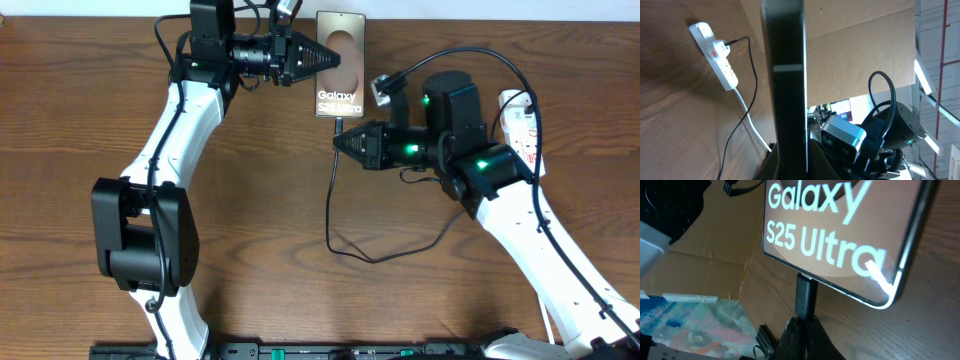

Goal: Plug charger to phone and switch on socket
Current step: 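Push the USB-C plug up into the phone's port with the right gripper, then open the right gripper and pull it back to the right, then lower the plugged phone flat onto the table with the left gripper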

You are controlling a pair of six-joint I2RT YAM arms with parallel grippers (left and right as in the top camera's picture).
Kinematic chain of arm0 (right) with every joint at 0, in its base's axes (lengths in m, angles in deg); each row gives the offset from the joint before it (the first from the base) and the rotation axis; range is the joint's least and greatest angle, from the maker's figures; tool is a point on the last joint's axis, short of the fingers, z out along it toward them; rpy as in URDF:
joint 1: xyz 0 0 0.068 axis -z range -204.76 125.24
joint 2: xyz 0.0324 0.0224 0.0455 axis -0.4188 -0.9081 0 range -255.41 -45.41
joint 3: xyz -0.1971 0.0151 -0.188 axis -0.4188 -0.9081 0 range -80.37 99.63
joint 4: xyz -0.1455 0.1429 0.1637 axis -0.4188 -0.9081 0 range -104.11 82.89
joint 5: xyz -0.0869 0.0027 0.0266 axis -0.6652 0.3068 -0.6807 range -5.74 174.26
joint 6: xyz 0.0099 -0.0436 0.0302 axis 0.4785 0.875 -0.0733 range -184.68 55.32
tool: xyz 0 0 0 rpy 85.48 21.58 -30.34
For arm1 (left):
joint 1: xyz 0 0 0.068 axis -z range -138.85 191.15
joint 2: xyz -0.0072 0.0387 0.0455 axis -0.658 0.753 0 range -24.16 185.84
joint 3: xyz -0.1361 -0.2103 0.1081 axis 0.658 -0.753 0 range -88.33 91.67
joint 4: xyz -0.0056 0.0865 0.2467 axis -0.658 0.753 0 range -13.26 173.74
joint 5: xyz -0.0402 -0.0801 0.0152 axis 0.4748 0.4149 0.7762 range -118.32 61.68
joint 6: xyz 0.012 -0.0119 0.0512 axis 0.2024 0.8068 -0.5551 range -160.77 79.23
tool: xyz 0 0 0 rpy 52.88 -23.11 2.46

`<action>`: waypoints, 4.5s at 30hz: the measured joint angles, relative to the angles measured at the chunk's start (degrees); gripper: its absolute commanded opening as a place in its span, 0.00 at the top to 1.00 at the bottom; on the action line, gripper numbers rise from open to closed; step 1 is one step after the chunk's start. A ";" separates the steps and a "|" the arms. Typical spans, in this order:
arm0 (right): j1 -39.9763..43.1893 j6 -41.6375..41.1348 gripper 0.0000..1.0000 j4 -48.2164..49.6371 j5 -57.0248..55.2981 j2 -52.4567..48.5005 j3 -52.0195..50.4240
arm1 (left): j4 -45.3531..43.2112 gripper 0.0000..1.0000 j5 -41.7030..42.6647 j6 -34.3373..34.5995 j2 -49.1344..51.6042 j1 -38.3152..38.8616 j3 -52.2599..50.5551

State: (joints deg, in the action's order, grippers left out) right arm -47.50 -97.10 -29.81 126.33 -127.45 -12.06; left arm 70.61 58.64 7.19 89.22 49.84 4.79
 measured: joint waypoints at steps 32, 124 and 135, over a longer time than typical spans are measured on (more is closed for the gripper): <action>0.79 6.14 0.44 -1.42 1.11 0.00 0.55 | 0.02 0.93 -0.37 -0.24 0.00 0.02 0.00; 22.69 13.62 0.01 -32.79 -7.08 8.33 1.84 | 42.10 0.93 -42.10 -41.46 1.75 7.96 -9.03; 22.69 13.62 0.01 -32.79 -7.17 8.33 1.84 | 40.59 0.93 -41.86 -40.48 6.10 7.96 -9.03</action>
State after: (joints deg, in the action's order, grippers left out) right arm -24.81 -83.49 -62.59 119.16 -119.13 -10.22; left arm 111.20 16.78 -33.29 95.32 57.79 -4.23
